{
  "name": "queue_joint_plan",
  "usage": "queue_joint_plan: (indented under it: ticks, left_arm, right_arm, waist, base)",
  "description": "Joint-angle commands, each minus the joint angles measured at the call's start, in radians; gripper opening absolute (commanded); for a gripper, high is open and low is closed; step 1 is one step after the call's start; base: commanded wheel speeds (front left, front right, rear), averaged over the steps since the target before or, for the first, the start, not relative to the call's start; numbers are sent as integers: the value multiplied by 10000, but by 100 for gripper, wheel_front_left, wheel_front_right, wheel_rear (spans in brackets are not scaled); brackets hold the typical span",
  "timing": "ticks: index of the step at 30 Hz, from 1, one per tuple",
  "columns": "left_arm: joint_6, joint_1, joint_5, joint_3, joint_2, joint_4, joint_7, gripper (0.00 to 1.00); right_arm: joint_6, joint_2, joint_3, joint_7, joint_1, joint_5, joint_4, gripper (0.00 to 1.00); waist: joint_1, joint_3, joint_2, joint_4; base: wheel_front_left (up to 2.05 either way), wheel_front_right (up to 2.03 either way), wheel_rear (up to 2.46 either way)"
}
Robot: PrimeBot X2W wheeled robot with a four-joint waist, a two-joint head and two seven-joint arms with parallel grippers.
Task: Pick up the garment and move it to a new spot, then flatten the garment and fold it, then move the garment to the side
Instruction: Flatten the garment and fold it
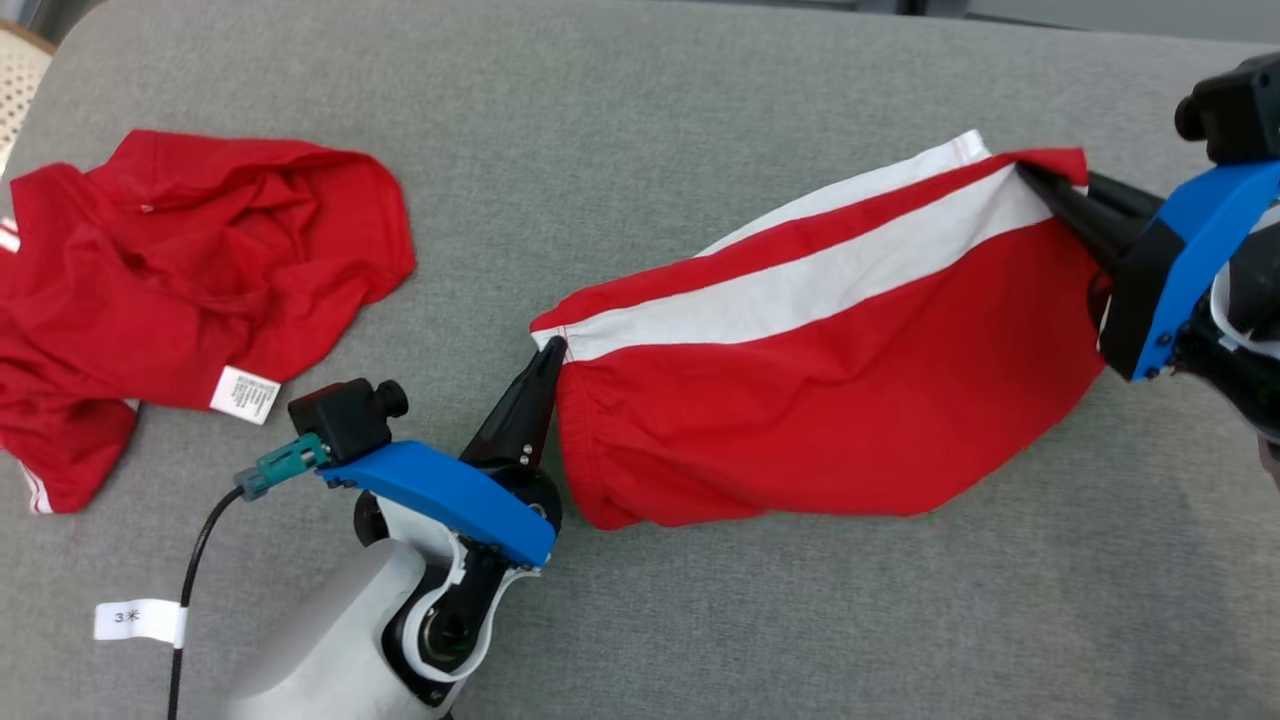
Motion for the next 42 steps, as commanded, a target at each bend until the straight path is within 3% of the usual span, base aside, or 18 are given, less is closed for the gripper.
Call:
queue_joint_plan:
  ticks: [1, 16, 17, 18, 20, 21, 29, 33, 37, 42]
  left_arm:
    - [-103, -225, 69, 16, -131, 226, -92, 0]
    - [-657, -729, 692, 276, -1252, 1578, -444, 0]
    - [-669, -744, 697, 282, -1325, 1629, -452, 0]
    - [-673, -752, 714, 287, -1375, 1681, -457, 7]
    - [-707, -749, 761, 246, -1446, 1783, -456, 78]
    - [-722, -737, 759, 240, -1471, 1832, -449, 100]
    - [-786, -10, 918, 495, -1379, 1850, -486, 100]
    - [-819, 620, 1684, 1523, -1331, 1242, -497, 100]
    - [-821, 1477, 3190, 2872, -1398, 570, -500, 100]
    - [-825, 2273, 5834, 4399, -1639, 13, -500, 100]
  right_arm:
    - [5, -93, 134, -240, -338, -26, 302, 0]
    - [3, -350, 1837, -2220, -2112, -758, 3476, 0]
    - [5, -302, 1924, -2323, -2157, -713, 3645, 15]
    - [5, -260, 2003, -2433, -2205, -680, 3776, 100]
    - [5, -166, 2143, -2625, -2255, -591, 4033, 100]
    - [3, -128, 2223, -2705, -2256, -543, 4139, 100]
    - [5, -173, 2829, -3229, -2002, 129, 4824, 100]
    - [5, -221, 2918, -3417, -1672, 510, 5070, 100]
    - [5, -292, 2767, -3739, -1372, 760, 5266, 100]
    - [5, -149, 2444, -3980, -923, 1003, 5639, 100]
  waist:
    - [-2, 275, 0, 266]
    - [-2, 724, 0, 661]
    - [-2, 719, 0, 674]
    - [-2, 710, 0, 680]
    - [-2, 688, 0, 680]
    - [-2, 671, 0, 675]
    - [-2, 221, 0, 609]
    - [-2, -125, 0, 576]
    - [-2, -438, 0, 588]
    - [-2, -801, 0, 672]
  base:
    - [0, 0, 0]
    - [0, 0, 0]
    - [0, 0, 0]
    - [0, 0, 0]
    - [0, 0, 0]
    - [0, 0, 0]
    - [0, 0, 0]
    - [0, 0, 0]
    - [0, 0, 0]
    - [0, 0, 0]
